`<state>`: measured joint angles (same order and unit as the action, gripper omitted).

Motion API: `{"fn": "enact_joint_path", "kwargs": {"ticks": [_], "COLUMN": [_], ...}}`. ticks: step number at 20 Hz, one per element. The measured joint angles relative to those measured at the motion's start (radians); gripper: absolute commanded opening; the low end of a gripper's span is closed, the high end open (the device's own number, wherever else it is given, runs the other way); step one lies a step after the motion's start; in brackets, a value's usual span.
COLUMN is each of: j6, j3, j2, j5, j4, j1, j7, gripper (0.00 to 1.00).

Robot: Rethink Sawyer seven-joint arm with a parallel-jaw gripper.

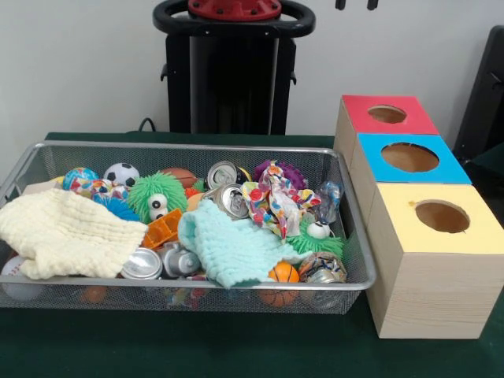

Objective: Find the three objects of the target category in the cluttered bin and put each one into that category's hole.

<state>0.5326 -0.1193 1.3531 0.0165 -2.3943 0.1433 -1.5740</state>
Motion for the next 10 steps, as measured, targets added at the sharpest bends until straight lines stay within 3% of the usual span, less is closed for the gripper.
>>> {"fn": "enact_joint_path", "kwargs": {"ticks": [10], "j6": [0.000], "j3": [-0.023], "j2": [0.038], "j5": [0.000], "j4": [-0.008], "j1": [0.050], "j7": [0.000], "gripper": [1.00]}}
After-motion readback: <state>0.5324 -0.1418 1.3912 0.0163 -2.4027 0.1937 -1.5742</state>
